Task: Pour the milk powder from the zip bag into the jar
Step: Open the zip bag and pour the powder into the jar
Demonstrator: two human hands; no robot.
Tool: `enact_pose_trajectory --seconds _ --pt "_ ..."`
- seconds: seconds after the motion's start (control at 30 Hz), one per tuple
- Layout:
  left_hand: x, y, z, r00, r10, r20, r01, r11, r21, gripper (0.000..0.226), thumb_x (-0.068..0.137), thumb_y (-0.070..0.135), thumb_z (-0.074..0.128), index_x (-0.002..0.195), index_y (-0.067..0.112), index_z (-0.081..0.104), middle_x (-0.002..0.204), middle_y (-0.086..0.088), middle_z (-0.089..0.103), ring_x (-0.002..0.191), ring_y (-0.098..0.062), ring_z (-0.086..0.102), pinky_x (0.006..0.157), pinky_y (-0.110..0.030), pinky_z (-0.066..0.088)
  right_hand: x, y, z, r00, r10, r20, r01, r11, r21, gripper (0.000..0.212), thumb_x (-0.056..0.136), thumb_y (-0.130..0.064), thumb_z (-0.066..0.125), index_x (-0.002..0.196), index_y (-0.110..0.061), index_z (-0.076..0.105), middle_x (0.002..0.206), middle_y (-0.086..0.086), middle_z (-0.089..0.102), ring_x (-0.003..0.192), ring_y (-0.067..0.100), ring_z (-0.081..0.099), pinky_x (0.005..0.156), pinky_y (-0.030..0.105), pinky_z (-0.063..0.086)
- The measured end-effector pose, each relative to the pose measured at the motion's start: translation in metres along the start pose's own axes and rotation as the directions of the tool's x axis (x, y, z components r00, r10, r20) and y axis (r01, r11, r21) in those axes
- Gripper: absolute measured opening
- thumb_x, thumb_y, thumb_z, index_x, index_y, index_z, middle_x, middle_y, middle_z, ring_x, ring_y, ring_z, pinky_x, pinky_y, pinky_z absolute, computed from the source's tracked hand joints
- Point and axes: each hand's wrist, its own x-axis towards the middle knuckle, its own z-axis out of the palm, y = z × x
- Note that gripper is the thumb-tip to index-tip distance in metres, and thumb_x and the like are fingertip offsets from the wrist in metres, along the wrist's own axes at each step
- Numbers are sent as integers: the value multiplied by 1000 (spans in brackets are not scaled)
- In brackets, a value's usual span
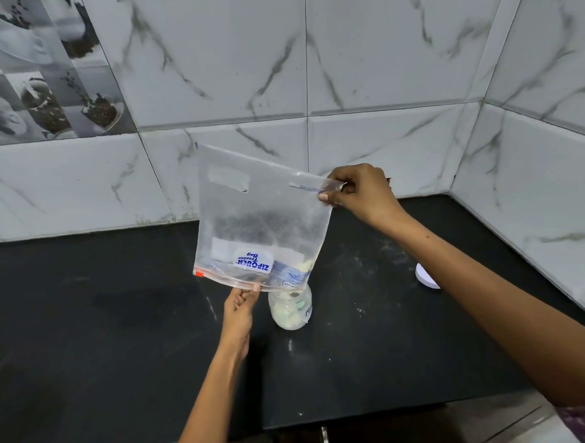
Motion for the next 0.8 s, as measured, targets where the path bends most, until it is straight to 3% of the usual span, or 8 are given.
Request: enact_pose_trajectory --seconds 0.07,0.13,0.23,0.33,0.5,0.63,0.73,0.8 --pt "0 -1 0 1000 -1 -1 1 1000 2 28 94 16 57 121 12 62 115 3 72 113 -8 62 108 -35 39 1 0 0 1000 -2 -3 2 1000 8 10 78 -13 75 74 -8 67 52 -16 58 51 2 57 52 9 40" --pt "0 -2 -1 1000 -4 -11 4 1000 -5 27 94 15 57 120 11 62 113 4 72 111 -7 63 108 -34 39 0 -1 1 1000 -11 7 11 1000 0 10 78 -13 75 72 -10 67 45 -18 55 46 -4 54 49 5 37" --pt "1 -4 -2 1000 -15 -27 14 1000 -26 25 94 15 57 118 12 63 114 2 72 111 -7 63 109 -34 38 0 -3 3 1000 -20 -8 20 1000 20 7 78 -13 74 77 -7 70 55 -15 60 53 2 60 55 8 45" --pt "0 -4 -2 1000 -12 -26 11 1000 -29 25 94 16 57 118 14 63 115 3 71 111 -5 62 109 -34 37 1 -4 2 1000 -26 7 26 1000 -3 7 78 -13 75 77 -8 70 59 -9 63 54 2 62 54 4 42" --pt "0 -6 -4 999 -14 -34 13 999 -49 25 94 16 57 119 11 63 116 0 70 117 -12 60 112 -38 35 3 0 -2 1000 9 1 -9 1000 22 11 78 -13 75 78 -3 69 61 0 67 58 14 67 66 23 53" --pt "-1 -4 -1 1000 -17 -10 16 999 -35 27 95 16 57 121 10 62 116 1 71 116 -10 60 112 -37 35 -1 -2 -1 1000 -25 -1 25 1000 7 11 77 -15 76 74 -8 68 64 0 67 55 4 63 55 6 43" --pt "-3 -3 1 1000 -27 -6 27 999 -43 28 94 18 58 121 13 63 117 3 71 114 -7 61 111 -36 36 -5 -4 -1 999 -47 28 48 999 -23 12 76 -14 76 70 -15 66 59 -13 62 52 -2 59 52 3 39" --pt "-3 -4 1 1000 -30 -6 29 999 -43 27 93 20 59 120 14 64 117 4 71 116 -8 60 111 -36 35 -5 -4 -3 999 -43 10 43 999 5 11 77 -14 76 72 -13 67 61 -7 65 55 3 63 55 6 43"
